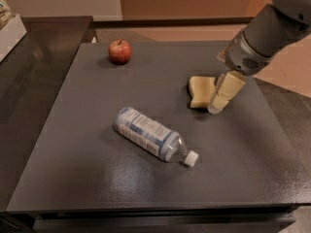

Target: Pick sponge

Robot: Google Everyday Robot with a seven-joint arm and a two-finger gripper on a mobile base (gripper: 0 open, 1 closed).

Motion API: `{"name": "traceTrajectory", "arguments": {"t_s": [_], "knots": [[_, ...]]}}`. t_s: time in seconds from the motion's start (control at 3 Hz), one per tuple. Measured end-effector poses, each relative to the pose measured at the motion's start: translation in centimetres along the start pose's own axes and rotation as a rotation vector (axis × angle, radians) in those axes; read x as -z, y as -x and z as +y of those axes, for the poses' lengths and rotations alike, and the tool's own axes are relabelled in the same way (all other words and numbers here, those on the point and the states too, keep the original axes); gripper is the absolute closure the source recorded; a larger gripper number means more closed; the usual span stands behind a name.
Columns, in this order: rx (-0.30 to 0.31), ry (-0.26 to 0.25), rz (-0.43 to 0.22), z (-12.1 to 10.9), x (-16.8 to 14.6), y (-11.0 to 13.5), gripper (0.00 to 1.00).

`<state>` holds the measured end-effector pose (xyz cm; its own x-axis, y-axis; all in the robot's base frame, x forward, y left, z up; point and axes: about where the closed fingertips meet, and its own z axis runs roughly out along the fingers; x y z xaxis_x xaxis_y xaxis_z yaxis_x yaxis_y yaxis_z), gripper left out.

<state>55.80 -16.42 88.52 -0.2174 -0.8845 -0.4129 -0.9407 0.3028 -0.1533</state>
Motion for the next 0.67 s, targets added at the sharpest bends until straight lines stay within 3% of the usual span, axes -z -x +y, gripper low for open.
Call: {"name": "traceTrajectory", "arguments": {"t_s": [0.67], "knots": [[-0.016, 0.036, 0.011, -0.4, -3.1, -0.8, 0.00]]}}
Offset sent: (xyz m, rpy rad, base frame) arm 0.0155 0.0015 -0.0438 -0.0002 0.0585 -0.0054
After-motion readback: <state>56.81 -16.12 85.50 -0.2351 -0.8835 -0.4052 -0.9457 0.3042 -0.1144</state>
